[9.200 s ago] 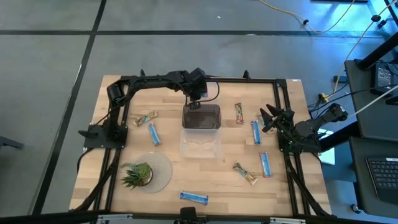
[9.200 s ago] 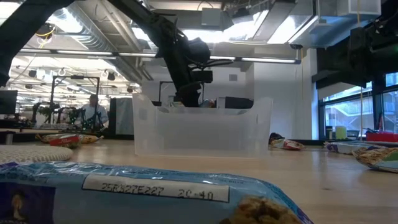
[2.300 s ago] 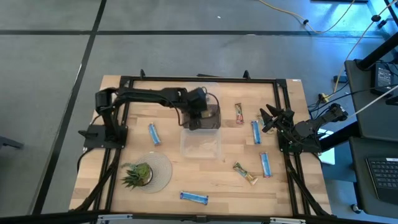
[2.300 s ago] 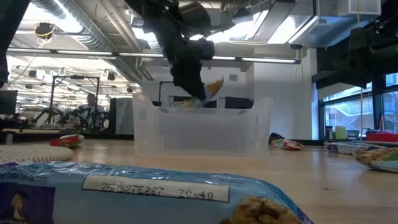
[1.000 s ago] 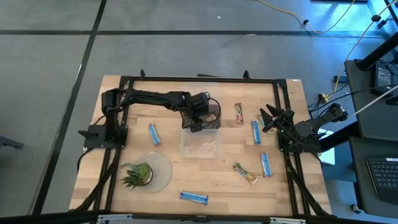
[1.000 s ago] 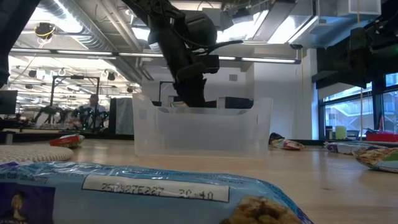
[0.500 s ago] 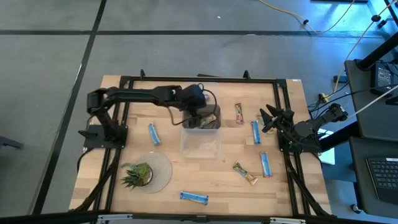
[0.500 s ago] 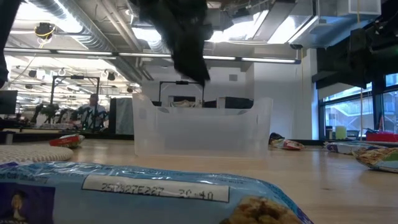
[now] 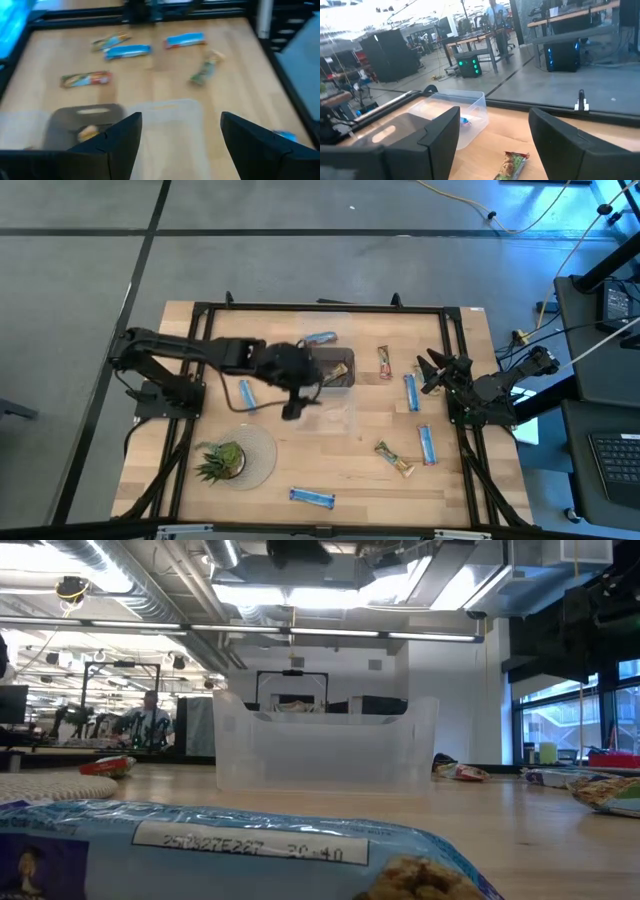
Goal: Pick and place Granola Bars by type
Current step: Put the blue granola bar into the bottom transparent bin
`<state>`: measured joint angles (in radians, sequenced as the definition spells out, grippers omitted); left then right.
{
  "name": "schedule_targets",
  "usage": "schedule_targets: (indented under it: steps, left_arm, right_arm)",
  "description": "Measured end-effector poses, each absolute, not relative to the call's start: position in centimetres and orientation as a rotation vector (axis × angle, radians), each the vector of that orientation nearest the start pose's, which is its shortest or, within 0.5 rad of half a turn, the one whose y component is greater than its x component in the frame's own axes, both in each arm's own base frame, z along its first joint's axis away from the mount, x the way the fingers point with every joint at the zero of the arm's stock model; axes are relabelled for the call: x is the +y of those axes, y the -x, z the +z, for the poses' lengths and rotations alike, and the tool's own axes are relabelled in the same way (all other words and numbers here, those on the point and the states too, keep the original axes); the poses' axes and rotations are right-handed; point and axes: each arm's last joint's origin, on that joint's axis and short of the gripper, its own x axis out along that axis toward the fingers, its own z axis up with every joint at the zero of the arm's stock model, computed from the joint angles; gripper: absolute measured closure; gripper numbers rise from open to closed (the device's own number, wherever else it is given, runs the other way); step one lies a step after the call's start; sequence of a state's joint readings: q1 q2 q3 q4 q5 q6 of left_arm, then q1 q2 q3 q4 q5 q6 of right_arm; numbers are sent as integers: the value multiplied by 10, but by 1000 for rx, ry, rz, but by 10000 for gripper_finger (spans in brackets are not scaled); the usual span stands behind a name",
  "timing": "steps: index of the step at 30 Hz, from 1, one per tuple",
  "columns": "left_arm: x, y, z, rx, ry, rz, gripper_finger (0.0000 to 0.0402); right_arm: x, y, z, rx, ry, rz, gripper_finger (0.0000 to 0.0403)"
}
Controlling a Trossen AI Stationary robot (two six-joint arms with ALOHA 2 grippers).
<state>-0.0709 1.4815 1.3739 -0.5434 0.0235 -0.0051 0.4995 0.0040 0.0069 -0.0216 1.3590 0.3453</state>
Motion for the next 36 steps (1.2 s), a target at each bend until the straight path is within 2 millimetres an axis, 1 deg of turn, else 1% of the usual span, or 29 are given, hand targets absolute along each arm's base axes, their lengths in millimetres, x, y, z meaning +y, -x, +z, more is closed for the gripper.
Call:
schedule_targets:
  steps: [4,6,14,18,21,24,32,36]
  left_arm:
    - [-54,-318,336,671,-32,-173,139]
    - [-68,-315,329,699,-26,-195,139]
    - [-126,-293,301,775,27,-179,139]
    - [-155,-284,287,799,38,-143,139]
    - [-177,-287,275,780,35,-143,139]
    - [-193,-294,258,784,49,-160,139]
    - [-219,-308,199,911,20,-161,139]
    - [-232,-315,175,922,36,-202,139]
  right_arm:
    - [11,-79,164,-146,-328,-852,164]
    - [11,-79,164,-144,-324,-852,164]
    - [11,-79,164,-144,-324,-852,164]
    - [11,-79,164,-135,-304,-854,164]
    - [11,-79,164,-130,-293,-854,164]
    - [11,-79,164,-131,-296,-854,164]
    - [11,-79,164,-129,-291,-860,164]
    - [11,-79,164,-129,-290,-863,164]
